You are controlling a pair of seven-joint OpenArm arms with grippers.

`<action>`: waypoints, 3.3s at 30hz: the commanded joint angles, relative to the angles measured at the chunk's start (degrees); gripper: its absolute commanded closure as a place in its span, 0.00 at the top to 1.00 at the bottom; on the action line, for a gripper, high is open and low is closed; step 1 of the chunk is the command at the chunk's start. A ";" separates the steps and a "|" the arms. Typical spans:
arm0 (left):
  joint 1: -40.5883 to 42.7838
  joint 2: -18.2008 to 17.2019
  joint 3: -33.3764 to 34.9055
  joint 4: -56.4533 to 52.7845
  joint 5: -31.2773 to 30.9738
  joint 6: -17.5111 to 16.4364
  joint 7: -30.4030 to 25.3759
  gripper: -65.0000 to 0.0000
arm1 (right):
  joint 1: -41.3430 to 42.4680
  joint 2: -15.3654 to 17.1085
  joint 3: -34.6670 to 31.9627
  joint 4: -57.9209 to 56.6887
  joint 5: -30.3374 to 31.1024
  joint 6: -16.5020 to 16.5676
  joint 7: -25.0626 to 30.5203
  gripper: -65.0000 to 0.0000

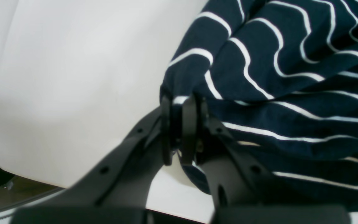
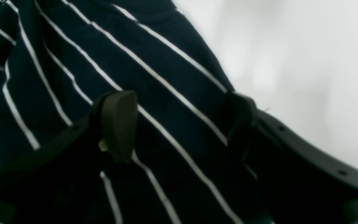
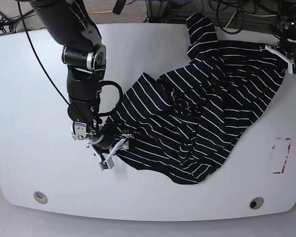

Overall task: Fold the T-shirt properly
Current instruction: 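Reach the right gripper to the shirt's opposite edge and grasp it, then lift the shirt with both grippers and stretch it apart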

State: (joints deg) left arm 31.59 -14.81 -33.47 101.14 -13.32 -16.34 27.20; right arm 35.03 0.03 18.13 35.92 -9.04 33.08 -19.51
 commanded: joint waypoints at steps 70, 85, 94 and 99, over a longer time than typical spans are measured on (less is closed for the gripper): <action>-31.46 -6.33 5.65 1.05 -0.08 0.38 16.89 0.00 | -2.45 9.33 0.29 37.00 0.38 0.46 -21.94 0.00; -53.53 -6.42 8.99 1.23 -0.26 0.38 25.06 0.00 | 4.58 9.59 -0.24 47.20 0.38 0.46 -27.31 0.00; -66.36 -8.44 8.99 1.14 -0.17 0.38 25.15 0.00 | 14.25 11.44 -0.24 52.83 0.38 3.18 -35.48 0.00; -71.73 -9.85 8.99 1.14 -0.52 0.38 30.43 0.00 | 15.92 12.93 -0.24 57.92 0.38 6.92 -39.26 0.00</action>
State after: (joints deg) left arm -37.67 -23.24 -24.14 101.43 -14.48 -16.62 57.06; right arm 48.64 11.49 17.82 89.78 -8.05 38.94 -57.78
